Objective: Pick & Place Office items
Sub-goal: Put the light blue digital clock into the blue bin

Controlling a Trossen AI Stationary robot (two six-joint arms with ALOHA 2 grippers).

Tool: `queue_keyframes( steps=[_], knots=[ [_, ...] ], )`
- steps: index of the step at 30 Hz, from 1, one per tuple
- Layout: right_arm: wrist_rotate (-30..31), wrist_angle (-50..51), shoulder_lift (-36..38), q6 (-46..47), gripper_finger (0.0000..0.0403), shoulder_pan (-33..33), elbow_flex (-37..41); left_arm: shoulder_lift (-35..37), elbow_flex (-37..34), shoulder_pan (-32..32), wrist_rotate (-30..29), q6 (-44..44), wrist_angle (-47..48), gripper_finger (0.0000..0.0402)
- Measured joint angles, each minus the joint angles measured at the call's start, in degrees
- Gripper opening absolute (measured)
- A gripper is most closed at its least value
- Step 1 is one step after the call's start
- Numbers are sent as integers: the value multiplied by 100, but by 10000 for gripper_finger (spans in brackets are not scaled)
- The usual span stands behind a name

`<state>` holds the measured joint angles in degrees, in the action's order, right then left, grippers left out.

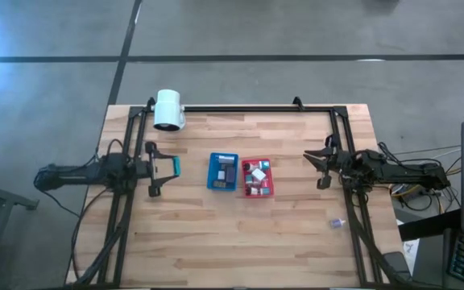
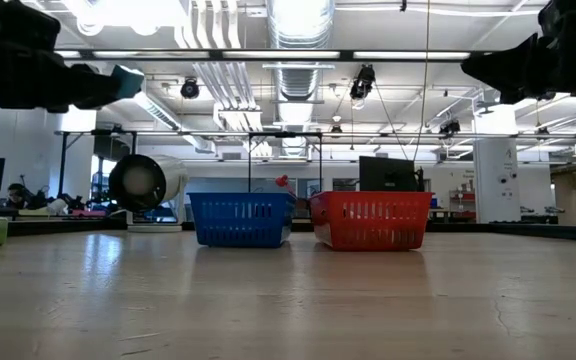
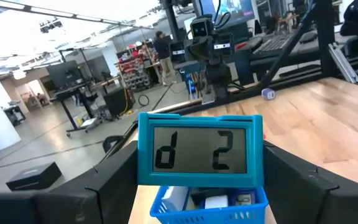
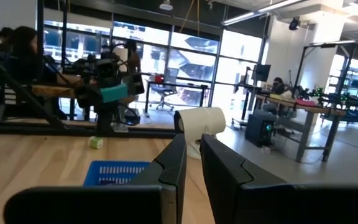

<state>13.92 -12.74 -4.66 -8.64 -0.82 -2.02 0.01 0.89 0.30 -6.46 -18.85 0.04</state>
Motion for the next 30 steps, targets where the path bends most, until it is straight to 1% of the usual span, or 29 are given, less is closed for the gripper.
queue_keyframes(
  steps=[6, 11, 15, 18, 21, 24, 26, 28, 30],
  knots=[
    [8, 1, -1, 68, 43, 1, 0, 0, -48, -432, 587, 111, -10, 283],
    [16, -1, -1, 72, 43, 1, 0, -2, -50, -671, 838, 262, 5, 283],
    [18, -1, -1, 68, 43, 1, 0, -2, -52, -693, 863, 340, -9, 283],
    [18, -1, -1, 67, 43, 1, 0, -50, -47, -693, 682, 790, -369, 283],
    [21, -27, -1, 70, 43, 1, 0, -212, 278, -694, 601, 1099, -551, 283],
    [21, -41, -1, 72, 43, 1, 0, -578, 712, -696, 339, 1329, -599, 283],
    [21, -49, -1, 72, 43, 1, 0, -977, 998, -696, 125, 1338, -535, 283],
    [21, -52, -1, 78, 43, 1, 0, -1528, 1365, -696, -66, 1335, -424, 283],
    [21, -50, -1, 96, 43, 1, 0, -2185, 1809, -700, -135, 1332, -201, 283]
  ],
)
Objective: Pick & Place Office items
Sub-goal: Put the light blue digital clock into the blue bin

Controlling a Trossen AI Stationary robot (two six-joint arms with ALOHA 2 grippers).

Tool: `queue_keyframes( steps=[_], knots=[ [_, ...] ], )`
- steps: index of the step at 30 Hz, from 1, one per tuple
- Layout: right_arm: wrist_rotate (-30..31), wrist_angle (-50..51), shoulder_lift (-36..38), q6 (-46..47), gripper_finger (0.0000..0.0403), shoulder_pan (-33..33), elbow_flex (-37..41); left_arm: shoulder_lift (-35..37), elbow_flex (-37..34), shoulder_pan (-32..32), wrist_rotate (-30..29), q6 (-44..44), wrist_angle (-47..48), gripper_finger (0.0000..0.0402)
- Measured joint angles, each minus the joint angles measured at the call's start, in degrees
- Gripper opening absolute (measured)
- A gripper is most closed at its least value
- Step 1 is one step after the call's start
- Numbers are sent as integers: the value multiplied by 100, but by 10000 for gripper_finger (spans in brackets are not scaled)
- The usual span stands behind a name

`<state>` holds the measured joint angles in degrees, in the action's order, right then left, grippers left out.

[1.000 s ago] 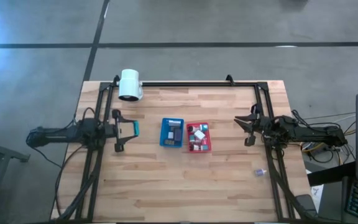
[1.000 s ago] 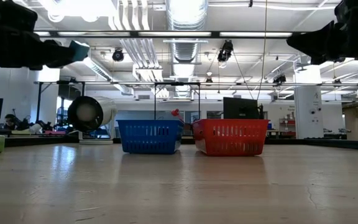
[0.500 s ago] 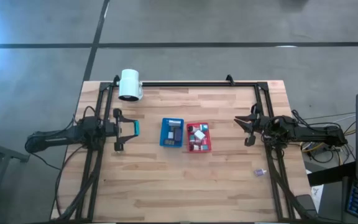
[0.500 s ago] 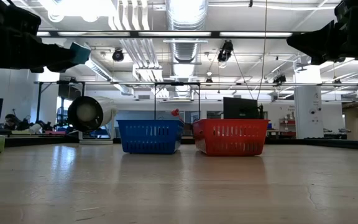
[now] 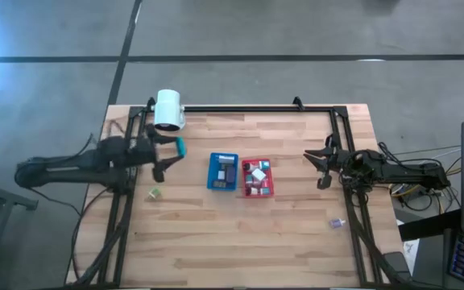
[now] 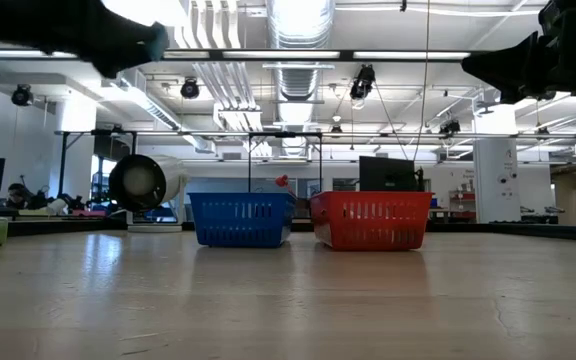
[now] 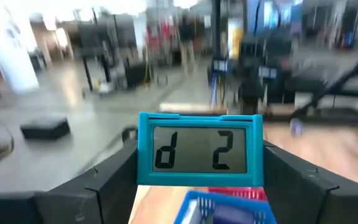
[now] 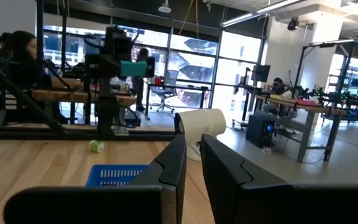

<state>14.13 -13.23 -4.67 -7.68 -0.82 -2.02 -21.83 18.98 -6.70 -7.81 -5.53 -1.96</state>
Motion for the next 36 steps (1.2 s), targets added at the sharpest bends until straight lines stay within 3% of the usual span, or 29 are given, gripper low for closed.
queue_keyframes(
  steps=[9, 17, 25, 36],
  knots=[
    [0, 0, 0, -6, 43, 4, 0, -3727, 2385, -5, 43, -577, 1621, 283],
    [0, 55, 0, -17, 43, 4, 0, -6314, 3455, -65, 657, -884, 1917, 283],
    [0, 59, 0, -4, 43, 4, 0, -7559, 4039, -193, 1555, -910, 2527, 283],
    [0, 59, 0, 11, 43, 4, 0, -7895, 4101, -215, 1622, -802, 2599, 283]
  ],
)
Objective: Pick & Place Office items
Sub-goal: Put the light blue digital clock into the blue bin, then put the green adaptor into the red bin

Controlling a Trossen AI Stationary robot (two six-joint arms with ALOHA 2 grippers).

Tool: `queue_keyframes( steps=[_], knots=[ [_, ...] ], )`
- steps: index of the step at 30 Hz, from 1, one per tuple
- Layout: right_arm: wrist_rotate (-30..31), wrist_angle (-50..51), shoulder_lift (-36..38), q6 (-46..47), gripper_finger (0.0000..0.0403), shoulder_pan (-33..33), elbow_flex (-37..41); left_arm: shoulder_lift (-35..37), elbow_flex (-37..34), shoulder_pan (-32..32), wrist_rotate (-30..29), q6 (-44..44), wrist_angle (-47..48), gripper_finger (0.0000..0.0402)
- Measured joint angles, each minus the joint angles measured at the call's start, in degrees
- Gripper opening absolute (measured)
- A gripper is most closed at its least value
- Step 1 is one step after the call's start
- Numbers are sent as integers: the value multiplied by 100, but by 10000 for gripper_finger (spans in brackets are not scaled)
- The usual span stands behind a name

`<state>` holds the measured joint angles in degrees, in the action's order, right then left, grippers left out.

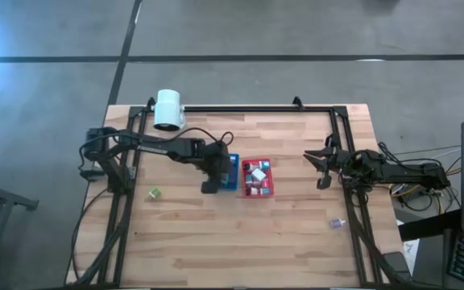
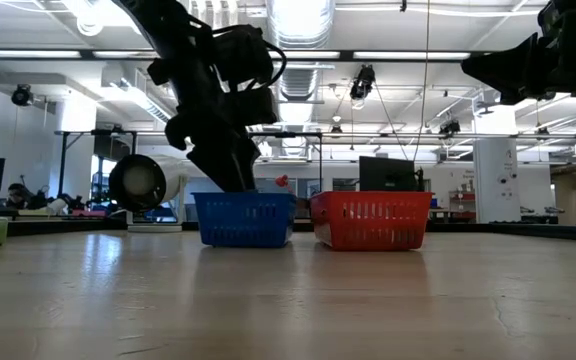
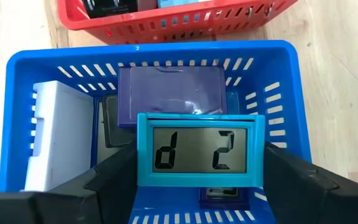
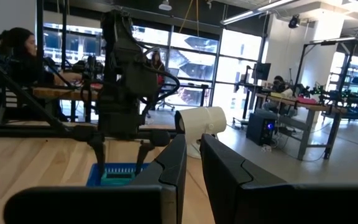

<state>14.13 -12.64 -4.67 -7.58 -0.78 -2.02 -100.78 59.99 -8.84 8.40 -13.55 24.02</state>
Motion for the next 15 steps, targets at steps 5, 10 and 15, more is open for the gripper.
queue_keyframes(
  steps=[5, 10, 15],
  knots=[
    [0, -2, 0, 9, 43, 0, 0, 38, -11, 0, -9, 54, -23, 299],
    [0, 0, 0, 9, 43, 0, 0, 15, -49, -6, -67, 86, 30, 383],
    [0, 7, 0, 9, 43, -2, 0, 81, -42, -4, -68, 45, 5, 375]
  ],
)
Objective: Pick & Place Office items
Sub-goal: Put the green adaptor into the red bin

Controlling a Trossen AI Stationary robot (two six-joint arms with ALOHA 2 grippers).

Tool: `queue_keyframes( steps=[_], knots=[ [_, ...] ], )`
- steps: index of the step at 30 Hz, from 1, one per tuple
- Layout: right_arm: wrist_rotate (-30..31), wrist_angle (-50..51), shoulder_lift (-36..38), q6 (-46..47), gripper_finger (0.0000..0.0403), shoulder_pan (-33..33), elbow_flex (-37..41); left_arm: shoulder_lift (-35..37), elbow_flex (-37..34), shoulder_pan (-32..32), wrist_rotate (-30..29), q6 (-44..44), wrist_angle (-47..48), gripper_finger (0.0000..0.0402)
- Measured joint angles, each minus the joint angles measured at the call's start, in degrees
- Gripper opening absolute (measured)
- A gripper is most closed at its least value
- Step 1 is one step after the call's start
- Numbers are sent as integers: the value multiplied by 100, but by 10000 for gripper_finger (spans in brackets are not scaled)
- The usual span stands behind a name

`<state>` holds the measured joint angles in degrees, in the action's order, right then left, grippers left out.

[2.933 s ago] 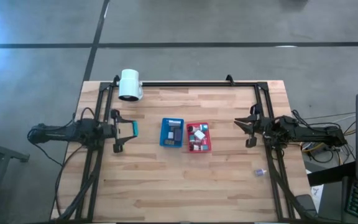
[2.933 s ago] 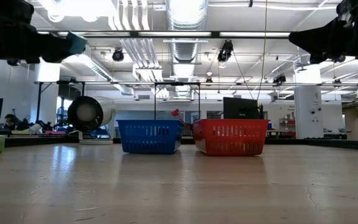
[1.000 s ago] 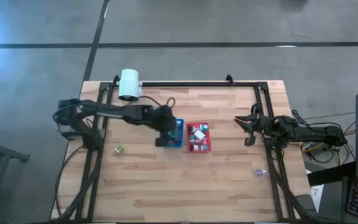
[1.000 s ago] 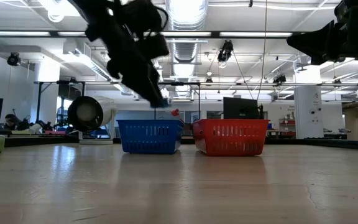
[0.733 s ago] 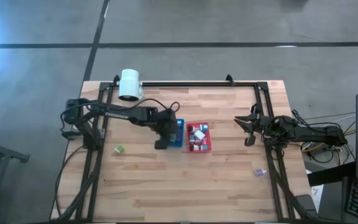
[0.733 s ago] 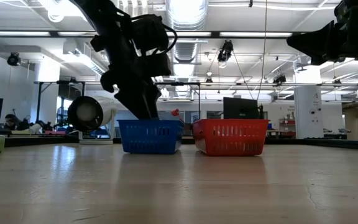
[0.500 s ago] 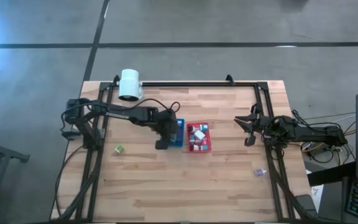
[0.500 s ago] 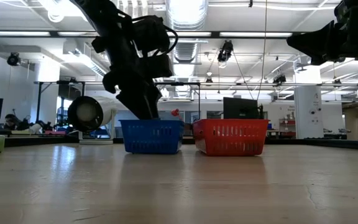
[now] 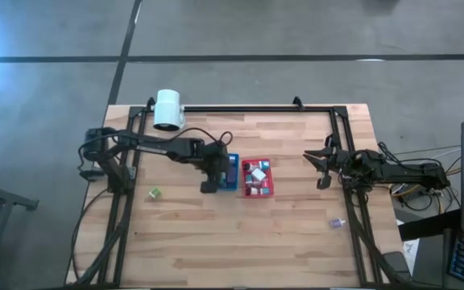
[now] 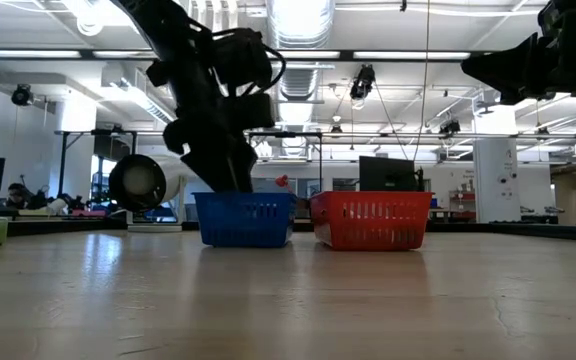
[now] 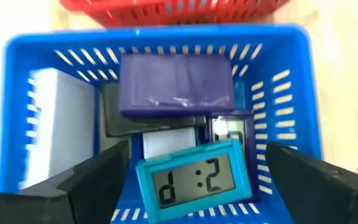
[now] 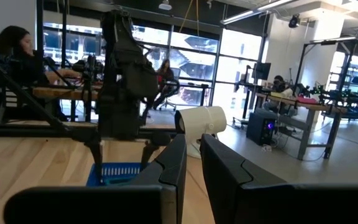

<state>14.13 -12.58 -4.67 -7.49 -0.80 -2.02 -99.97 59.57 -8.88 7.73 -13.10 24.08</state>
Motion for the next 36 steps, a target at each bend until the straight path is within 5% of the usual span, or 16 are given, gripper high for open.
queue_keyframes(
  steps=[10, 23, 36],
  knots=[
    [0, 4, 0, -13, 43, -2, 0, 1447, -69, 18, 430, -362, 36, 331],
    [-2, 8, 0, 111, 43, 0, 0, 4431, -1571, 33, 645, 119, -1224, 18],
    [-2, 4, 0, 107, 43, 2, 0, 6967, -4343, 26, 120, 469, -3596, 6]
  ],
)
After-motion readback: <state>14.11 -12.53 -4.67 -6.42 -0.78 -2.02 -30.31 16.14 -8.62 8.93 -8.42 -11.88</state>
